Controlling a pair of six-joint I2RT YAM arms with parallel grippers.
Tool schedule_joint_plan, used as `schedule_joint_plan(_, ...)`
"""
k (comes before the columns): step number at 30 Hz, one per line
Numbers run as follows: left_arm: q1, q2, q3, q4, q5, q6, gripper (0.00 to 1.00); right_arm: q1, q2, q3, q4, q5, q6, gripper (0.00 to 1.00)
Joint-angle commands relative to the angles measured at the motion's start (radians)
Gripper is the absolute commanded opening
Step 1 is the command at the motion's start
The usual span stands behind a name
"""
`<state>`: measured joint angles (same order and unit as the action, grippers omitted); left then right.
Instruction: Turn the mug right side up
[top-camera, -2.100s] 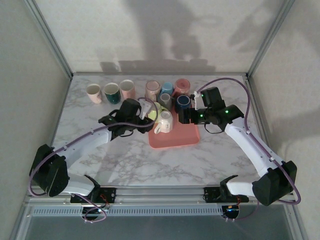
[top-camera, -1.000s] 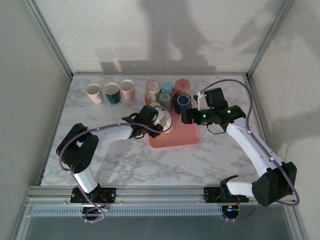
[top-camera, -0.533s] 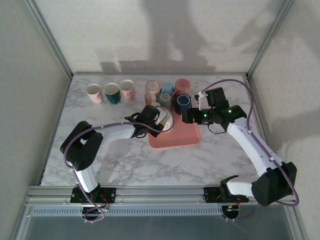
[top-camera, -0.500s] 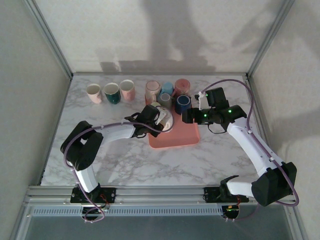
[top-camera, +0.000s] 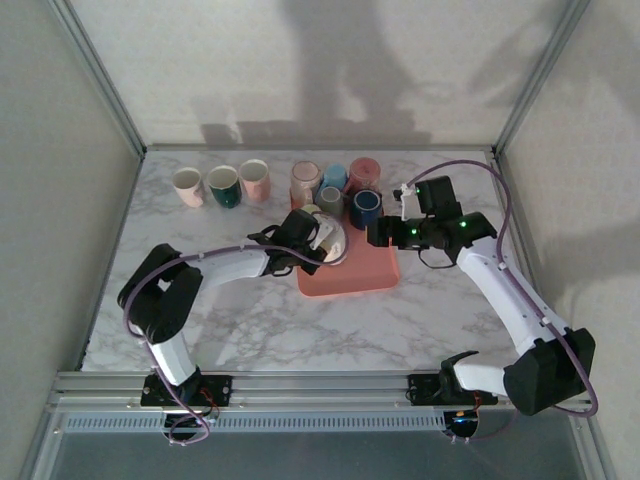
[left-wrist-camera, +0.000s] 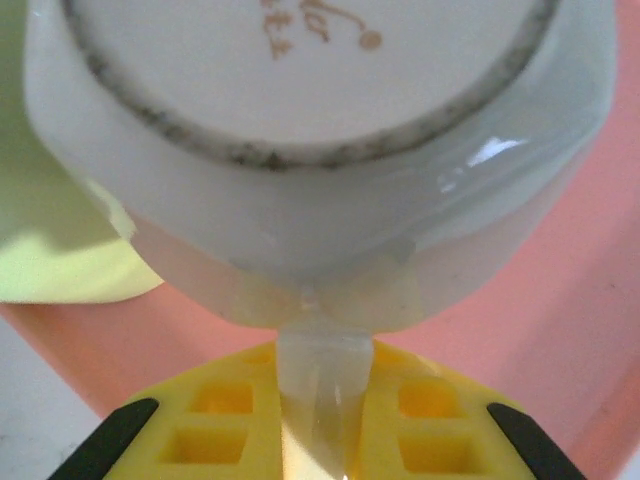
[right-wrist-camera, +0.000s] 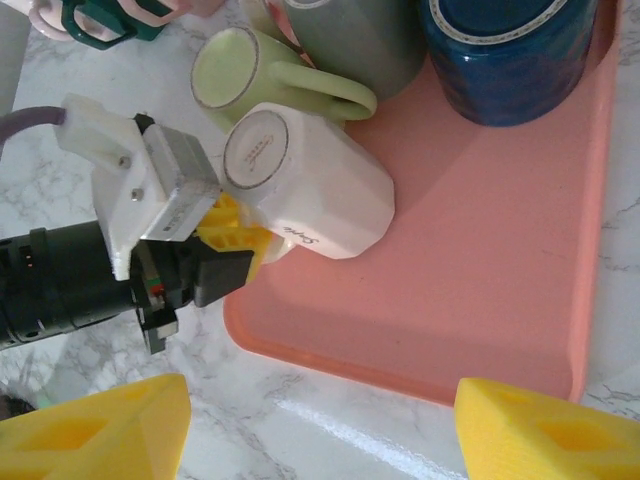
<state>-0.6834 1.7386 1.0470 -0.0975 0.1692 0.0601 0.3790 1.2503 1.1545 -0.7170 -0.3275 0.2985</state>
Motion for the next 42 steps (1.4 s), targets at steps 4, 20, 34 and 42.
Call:
schedule_joint_plan(4, -0.001, -0.193, -0.041, 0.067, 0.117, -0.083, 0.0, -0.016, -0.04, -0.018, 0.027, -0.071, 0.0, 0.71)
schedule_joint_plan(20, 0.102, -0.596, -0.231, 0.301, 0.227, -0.46, 0.0, -0.054, -0.156, -0.114, 0.306, -0.47, 0.105, 0.65)
schedule_joint_plan(34, 0.212, -0.742, -0.367, 0.579, 0.335, -0.757, 0.0, -0.042, -0.138, -0.274, 0.786, -0.634, 0.414, 0.61)
schedule_joint_plan(42, 0.232, -0.754, -0.395, 0.636, 0.356, -0.861, 0.0, 0.025, -0.053, -0.259, 0.917, -0.575, 0.485, 0.63)
